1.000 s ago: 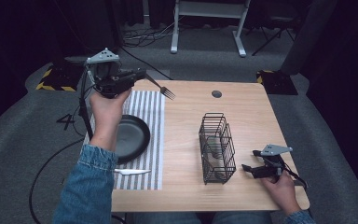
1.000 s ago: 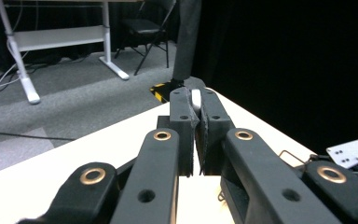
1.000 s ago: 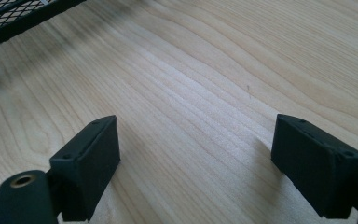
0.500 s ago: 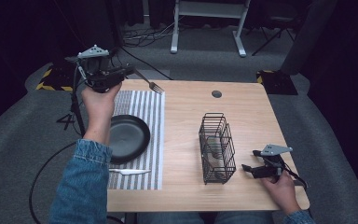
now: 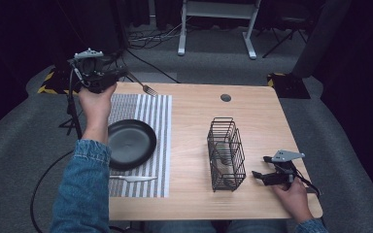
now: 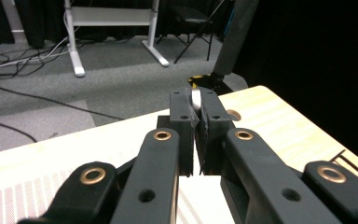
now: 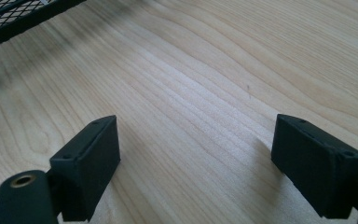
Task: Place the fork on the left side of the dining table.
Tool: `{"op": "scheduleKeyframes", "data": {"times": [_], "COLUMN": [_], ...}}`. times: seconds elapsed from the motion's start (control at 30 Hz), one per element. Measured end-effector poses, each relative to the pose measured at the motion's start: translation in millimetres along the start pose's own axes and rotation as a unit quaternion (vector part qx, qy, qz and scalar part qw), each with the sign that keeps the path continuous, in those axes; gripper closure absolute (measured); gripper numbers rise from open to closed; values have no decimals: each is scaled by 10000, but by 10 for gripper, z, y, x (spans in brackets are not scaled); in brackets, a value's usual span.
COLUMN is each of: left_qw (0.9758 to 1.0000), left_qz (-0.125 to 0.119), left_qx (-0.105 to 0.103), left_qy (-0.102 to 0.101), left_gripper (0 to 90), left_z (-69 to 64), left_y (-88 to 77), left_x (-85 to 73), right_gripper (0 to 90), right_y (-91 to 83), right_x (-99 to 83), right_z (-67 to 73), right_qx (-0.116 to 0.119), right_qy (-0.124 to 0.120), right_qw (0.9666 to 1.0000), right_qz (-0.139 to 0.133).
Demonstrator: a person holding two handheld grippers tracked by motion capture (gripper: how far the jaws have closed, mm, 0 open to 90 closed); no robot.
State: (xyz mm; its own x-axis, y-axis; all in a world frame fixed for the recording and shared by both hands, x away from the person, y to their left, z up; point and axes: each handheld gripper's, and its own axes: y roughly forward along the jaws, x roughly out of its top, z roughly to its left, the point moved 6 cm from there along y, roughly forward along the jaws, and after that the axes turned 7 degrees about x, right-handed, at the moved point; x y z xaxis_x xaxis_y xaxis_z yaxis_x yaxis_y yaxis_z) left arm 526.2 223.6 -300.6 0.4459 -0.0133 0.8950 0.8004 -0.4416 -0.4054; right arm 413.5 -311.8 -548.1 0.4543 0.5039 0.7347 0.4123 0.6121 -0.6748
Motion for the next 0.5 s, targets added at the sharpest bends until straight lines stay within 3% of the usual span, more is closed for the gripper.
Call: {"op": "scheduleKeyframes", "data": {"times": [0.5], "left_qw": [9983], "left_qz": [499], "left_qx": [216], "left_qy": [-230], "left_gripper": [865], "left_z": [264], "left_y": [340], "left_x": [-291], "right_gripper": [155], "right_y": [0], "right_x": [0], "right_z": [0], "right_qx": [1], "right_qy": [2], "right_qw": [10000], "right_qz": [5]}}
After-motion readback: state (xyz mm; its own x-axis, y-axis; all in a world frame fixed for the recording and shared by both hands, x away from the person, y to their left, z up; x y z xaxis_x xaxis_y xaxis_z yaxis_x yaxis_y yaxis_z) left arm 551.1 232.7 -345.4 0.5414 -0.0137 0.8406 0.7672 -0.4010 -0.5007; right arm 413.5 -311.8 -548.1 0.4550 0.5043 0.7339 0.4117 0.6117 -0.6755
